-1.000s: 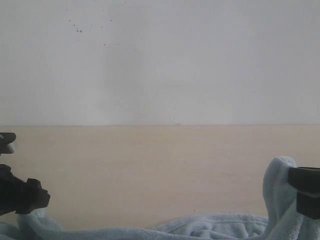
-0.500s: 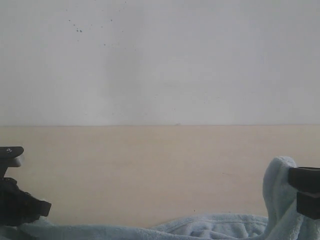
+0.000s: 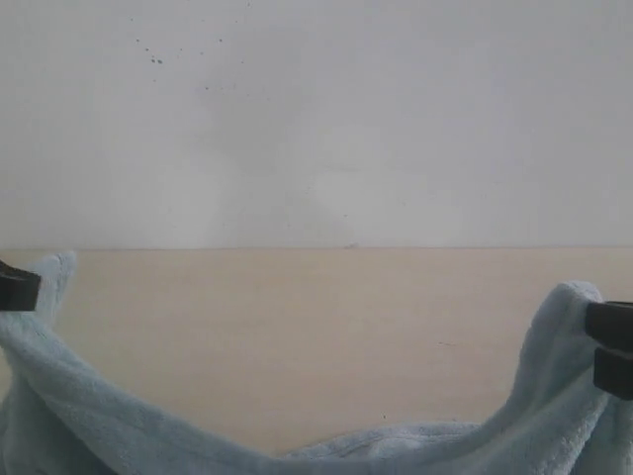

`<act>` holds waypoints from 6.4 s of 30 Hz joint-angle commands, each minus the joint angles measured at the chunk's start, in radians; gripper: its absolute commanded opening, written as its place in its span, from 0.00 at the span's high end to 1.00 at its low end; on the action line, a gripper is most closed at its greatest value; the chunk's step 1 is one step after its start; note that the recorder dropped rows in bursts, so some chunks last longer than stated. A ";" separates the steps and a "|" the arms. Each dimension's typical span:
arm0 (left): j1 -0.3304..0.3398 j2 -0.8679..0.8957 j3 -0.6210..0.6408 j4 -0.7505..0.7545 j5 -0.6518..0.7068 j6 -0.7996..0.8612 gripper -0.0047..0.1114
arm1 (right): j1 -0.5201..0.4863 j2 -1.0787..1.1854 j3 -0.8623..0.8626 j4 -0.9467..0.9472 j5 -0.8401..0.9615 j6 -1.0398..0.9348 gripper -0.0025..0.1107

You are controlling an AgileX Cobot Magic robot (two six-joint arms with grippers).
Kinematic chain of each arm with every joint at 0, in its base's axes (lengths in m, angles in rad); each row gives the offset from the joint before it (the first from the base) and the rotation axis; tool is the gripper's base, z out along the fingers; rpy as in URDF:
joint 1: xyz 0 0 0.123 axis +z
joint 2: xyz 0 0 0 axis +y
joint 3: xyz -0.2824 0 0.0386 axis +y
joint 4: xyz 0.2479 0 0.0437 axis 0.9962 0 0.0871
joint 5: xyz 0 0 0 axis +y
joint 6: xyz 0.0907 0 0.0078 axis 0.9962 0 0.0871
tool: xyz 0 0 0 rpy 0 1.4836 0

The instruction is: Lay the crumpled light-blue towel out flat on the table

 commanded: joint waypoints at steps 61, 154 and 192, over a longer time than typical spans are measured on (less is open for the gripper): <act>0.093 -0.410 -0.003 1.009 0.345 -0.920 0.93 | 0.001 0.606 -0.024 0.001 -0.141 -0.098 0.52; 0.089 -0.401 0.069 0.846 0.261 -0.852 0.93 | 0.009 0.313 -0.359 0.048 0.099 -0.125 0.56; 0.040 -0.404 0.076 0.754 0.212 -0.780 0.93 | 0.081 0.760 -0.509 2.093 1.144 -2.371 0.56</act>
